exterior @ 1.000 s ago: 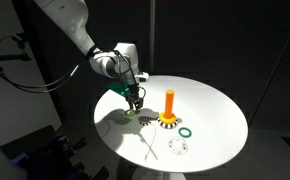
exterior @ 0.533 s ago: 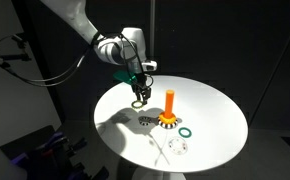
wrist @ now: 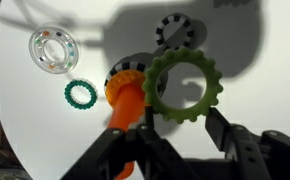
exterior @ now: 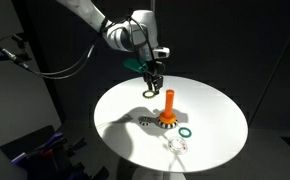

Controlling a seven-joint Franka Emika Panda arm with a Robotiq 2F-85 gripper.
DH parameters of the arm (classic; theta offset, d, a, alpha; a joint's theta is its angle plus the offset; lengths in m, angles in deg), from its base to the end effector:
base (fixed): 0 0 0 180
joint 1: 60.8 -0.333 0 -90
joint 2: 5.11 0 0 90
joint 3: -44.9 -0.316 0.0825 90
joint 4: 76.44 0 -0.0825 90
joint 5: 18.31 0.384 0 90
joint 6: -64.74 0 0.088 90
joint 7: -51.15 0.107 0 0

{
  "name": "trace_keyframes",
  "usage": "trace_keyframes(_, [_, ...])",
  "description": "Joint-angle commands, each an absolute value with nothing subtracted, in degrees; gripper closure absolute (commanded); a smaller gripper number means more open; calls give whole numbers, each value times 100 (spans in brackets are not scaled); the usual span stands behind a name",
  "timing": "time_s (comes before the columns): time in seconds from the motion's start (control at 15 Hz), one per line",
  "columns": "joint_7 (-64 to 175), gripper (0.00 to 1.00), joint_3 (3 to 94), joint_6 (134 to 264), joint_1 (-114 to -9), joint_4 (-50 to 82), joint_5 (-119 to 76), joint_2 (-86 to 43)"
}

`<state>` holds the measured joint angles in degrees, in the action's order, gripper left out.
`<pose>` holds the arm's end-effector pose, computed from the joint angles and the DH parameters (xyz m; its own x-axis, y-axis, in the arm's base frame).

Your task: Put the yellow ring on the orange stand then move the stand to the left

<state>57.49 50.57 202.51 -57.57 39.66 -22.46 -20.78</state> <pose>0.5978 -0.0921 0.3243 0.9728 -0.2033 0.1112 -0.2116 -0.9749 0.0688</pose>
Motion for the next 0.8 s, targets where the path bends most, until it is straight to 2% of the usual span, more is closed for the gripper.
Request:
trace_keyframes(0.0, [5799,70,5088,19914,-5667,3561,-2073,-2030])
trace_keyframes(0.73, [6121,70,5274,19836,-5543,2835,-2072,-2306])
